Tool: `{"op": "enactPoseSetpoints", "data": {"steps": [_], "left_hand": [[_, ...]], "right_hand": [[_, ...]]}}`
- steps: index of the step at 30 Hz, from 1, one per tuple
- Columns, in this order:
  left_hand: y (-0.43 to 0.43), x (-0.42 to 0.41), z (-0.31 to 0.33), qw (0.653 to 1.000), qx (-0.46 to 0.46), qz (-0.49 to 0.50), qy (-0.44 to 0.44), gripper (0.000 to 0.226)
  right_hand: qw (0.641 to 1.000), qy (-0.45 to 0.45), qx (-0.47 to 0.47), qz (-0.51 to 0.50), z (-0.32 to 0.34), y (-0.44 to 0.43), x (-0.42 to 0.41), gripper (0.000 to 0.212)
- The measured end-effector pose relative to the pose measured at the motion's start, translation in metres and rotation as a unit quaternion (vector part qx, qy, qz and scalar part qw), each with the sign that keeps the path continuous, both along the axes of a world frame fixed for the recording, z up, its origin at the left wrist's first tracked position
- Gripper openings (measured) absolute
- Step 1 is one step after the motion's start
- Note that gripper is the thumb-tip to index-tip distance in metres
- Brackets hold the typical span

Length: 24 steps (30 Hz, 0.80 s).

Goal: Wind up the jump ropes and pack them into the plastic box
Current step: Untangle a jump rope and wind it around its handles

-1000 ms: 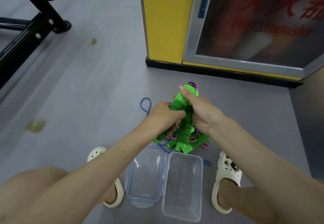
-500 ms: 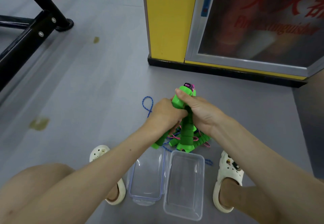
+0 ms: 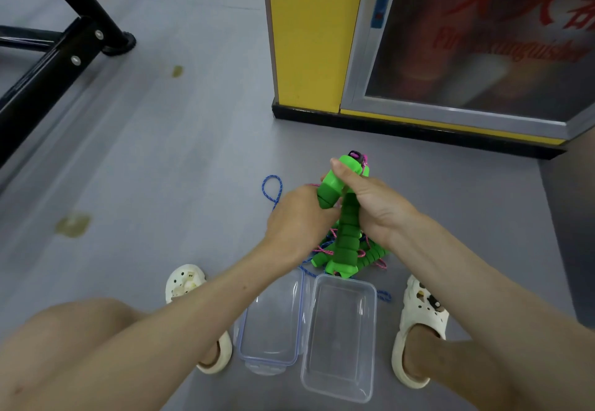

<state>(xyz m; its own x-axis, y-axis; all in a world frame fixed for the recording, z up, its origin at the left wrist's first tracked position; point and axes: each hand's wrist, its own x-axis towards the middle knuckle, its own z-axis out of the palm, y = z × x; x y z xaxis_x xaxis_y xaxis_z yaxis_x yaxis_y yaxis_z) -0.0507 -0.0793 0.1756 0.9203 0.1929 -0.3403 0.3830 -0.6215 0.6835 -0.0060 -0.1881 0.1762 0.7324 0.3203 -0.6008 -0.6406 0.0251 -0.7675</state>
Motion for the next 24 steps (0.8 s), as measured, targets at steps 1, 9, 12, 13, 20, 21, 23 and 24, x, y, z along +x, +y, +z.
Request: {"op": "enactPoseSetpoints", "data": {"steps": [1,9,12,13,20,21,23,24], "left_hand": [[0.000,-0.001,-0.001,0.999,0.039,0.003,-0.028,0.031],[0.016,0.007,0.003,0.941,-0.324,0.074,0.071,0.017],[0.022,0.008,0.006,0.908,-0.377,0.159,0.095,0.014],[0.022,0.008,0.005,0.910,-0.376,0.138,0.105,0.015],[0.017,0.004,0.001,0.882,-0.444,0.076,0.140,0.033],[0.019,0.003,0.002,0.874,-0.457,0.076,0.144,0.031],[0.021,0.002,0.003,0.859,-0.482,0.075,0.153,0.027],[0.021,0.001,0.004,0.855,-0.490,0.070,0.156,0.027]], "right_hand": [[1.000,0.000,-0.003,-0.005,0.001,0.002,0.000,0.029],[0.999,0.001,0.032,0.015,0.012,-0.006,0.003,0.053],[0.996,-0.012,0.086,-0.010,0.006,-0.011,0.002,0.059],[0.994,-0.013,0.102,-0.028,0.005,-0.011,0.001,0.068],[0.982,0.002,0.169,-0.079,0.001,-0.001,-0.004,0.052],[0.980,0.014,0.179,-0.087,0.000,0.001,-0.005,0.052],[0.975,0.032,0.198,-0.098,-0.002,0.004,-0.007,0.054],[0.974,0.040,0.202,-0.095,-0.001,0.005,-0.009,0.051]]}}
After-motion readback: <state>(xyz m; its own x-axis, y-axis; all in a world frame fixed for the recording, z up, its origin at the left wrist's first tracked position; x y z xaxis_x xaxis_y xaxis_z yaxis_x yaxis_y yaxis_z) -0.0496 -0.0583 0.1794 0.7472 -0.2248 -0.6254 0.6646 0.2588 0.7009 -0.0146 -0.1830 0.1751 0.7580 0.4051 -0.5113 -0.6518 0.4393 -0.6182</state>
